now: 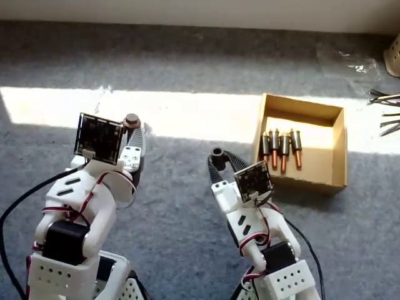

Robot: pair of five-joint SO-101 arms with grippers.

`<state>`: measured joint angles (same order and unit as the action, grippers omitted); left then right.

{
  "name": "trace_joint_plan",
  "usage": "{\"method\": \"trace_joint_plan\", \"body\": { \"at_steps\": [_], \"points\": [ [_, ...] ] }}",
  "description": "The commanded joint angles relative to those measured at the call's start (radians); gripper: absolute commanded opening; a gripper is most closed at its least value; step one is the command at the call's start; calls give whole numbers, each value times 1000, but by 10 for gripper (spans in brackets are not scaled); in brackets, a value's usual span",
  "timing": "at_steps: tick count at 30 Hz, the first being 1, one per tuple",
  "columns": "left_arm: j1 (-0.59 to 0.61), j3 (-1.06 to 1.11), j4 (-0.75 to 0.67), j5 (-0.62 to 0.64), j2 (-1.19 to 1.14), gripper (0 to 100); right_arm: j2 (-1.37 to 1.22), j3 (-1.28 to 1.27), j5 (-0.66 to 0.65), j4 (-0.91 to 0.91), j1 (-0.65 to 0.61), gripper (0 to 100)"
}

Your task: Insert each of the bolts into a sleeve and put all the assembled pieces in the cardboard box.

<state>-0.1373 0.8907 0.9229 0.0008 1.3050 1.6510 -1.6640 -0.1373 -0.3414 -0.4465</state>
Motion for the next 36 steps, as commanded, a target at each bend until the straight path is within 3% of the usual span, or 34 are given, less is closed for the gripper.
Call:
{"method": "trace_joint_plan", "body": {
  "at_steps": [1, 6, 10, 15, 21, 25, 36],
  "points": [
    [8, 10, -117, 12, 33, 5, 13, -10, -5, 67, -47, 5],
    [-5, 42, -219, 137, 35, 5, 13, -12, -9, 65, -163, 5],
    [-5, 114, -324, 262, 35, 6, 13, -13, -8, 62, -170, 5],
    [-12, 197, -466, 325, 35, 6, 12, -15, -11, 62, -174, 5],
    [-82, 231, -534, 328, 35, 6, 13, -70, -6, 74, -176, 5],
    [-128, 231, -555, 327, 35, 6, 10, -125, -5, 183, -173, 5],
    [-234, 231, -611, 327, 35, 6, 12, -160, -5, 186, -176, 5]
  ]
}}
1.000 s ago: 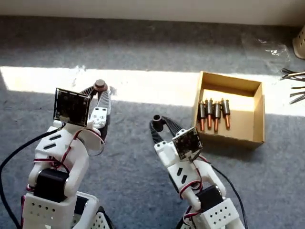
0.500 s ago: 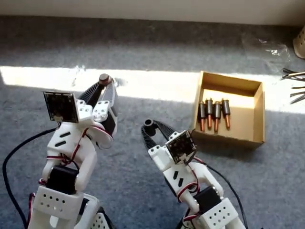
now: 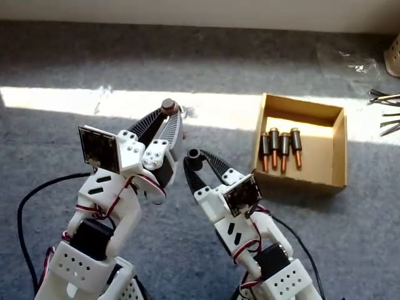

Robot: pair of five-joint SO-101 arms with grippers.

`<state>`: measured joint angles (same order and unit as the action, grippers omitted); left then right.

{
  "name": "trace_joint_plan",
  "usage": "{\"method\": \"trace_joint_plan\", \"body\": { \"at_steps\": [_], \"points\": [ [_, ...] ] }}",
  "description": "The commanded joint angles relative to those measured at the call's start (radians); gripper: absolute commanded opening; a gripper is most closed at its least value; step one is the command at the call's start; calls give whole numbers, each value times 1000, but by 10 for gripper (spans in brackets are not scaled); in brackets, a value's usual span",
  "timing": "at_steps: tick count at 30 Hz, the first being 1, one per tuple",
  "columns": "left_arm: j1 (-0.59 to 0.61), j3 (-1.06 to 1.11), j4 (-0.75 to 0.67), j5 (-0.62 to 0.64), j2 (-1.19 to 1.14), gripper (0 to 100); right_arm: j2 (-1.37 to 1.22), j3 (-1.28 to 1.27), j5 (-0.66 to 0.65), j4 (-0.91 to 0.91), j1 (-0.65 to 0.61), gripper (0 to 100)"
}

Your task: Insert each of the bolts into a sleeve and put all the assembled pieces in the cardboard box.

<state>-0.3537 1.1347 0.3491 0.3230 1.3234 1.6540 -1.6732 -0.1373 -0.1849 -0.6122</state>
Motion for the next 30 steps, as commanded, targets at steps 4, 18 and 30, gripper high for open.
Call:
{"method": "trace_joint_plan", "body": {
  "at_steps": [4, 18, 30],
  "points": [
    [-21, -13, -37, 9, 16, 6, 2, -151, -6, 30, -10, 5],
    [-84, -21, -32, 5, 16, 6, 8, -151, -9, -4, -5, 5],
    [-88, -31, 26, 5, 18, 6, 8, -151, -11, -4, 45, 5]
  ]
}}
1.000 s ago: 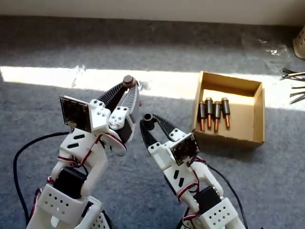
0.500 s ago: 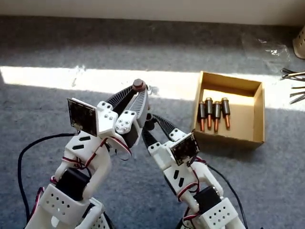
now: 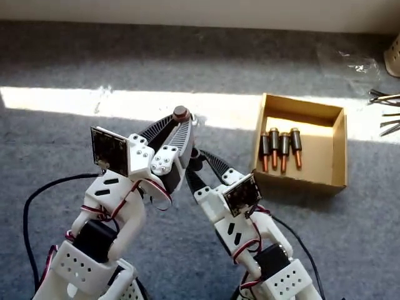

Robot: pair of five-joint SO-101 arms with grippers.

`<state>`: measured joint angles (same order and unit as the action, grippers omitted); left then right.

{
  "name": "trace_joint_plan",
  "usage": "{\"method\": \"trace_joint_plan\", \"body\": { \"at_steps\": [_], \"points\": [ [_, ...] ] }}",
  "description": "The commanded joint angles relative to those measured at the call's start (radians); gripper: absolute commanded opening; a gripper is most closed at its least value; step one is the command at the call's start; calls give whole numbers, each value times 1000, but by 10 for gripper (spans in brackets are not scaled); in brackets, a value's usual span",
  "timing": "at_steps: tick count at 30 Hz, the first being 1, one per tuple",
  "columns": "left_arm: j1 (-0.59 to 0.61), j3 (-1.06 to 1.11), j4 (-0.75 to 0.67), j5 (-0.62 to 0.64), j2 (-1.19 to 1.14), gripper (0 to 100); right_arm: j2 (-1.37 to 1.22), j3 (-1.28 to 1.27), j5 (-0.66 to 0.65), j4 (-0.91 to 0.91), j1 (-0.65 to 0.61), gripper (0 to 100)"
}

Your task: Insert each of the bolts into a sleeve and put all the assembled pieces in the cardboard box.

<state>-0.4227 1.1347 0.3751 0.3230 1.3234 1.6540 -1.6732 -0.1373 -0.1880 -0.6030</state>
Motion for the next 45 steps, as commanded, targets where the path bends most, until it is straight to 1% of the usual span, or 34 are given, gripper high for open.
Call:
{"method": "trace_joint_plan", "body": {
  "at_steps": [1, 6, 10, 14, 15, 18, 19, 22, 29, 37, 42, 45],
  "points": [
    [-21, -39, 8, 5, 18, 6, 8, -151, -11, -1, 45, 5],
    [-21, -74, 75, 3, 62, 6, 2, -151, -11, -1, 56, 5],
    [-22, -45, 75, 2, 160, 6, 2, -151, -12, -2, 51, 5],
    [-22, -22, 74, -77, 203, 6, 1, -151, -14, -21, 16, 5],
    [-22, -22, 74, -74, 203, 6, 4, -151, -26, -38, -2, 5],
    [-28, -22, 77, -75, 203, 6, 8, -151, -146, -53, -42, 5],
    [-41, -22, 78, -75, 203, 6, 8, -151, -166, -53, -44, 5],
    [-79, 2, 78, -78, 203, 6, 8, -151, -146, -53, -42, 5],
    [-81, 62, 75, -81, 213, 6, 10, -151, -130, -54, -41, 5],
    [-79, 73, 75, -81, 213, 6, 10, -151, -130, -56, -41, 5],
    [-35, 73, 75, -81, 213, 6, 10, -151, -124, -58, -21, 5],
    [-25, 73, 75, -80, 213, 6, 10, -151, -61, -51, 10, 5]
  ]
}}
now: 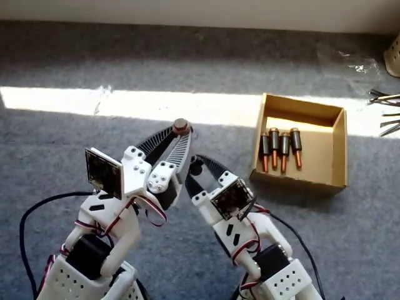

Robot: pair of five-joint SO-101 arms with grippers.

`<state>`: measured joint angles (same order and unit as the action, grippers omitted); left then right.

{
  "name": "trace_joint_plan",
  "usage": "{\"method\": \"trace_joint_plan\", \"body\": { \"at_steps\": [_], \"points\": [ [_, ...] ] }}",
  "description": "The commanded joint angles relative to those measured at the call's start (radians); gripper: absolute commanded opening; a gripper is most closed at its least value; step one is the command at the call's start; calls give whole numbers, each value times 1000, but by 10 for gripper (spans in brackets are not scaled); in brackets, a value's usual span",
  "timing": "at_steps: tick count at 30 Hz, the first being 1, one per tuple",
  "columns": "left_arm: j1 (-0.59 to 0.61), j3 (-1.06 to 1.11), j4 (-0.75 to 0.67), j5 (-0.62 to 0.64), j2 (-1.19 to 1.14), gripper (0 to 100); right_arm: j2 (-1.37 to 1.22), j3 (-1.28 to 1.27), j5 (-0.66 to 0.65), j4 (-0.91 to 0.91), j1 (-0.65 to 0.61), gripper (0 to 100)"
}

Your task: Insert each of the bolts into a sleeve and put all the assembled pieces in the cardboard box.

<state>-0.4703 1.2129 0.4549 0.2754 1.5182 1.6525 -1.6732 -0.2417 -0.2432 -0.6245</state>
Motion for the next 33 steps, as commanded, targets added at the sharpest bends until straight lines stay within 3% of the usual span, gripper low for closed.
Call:
{"method": "trace_joint_plan", "body": {
  "at_steps": [1, 29, 33],
  "points": [
    [19, -4, -5, -32, 18, 6, 12, -151, 49, 4, 35, 5],
    [13, 70, -100, -28, 10, 6, 12, -151, 48, 4, 1, 5],
    [12, 70, -98, -26, 16, 6, 12, -151, -25, 15, -2, 5]
  ]
}}
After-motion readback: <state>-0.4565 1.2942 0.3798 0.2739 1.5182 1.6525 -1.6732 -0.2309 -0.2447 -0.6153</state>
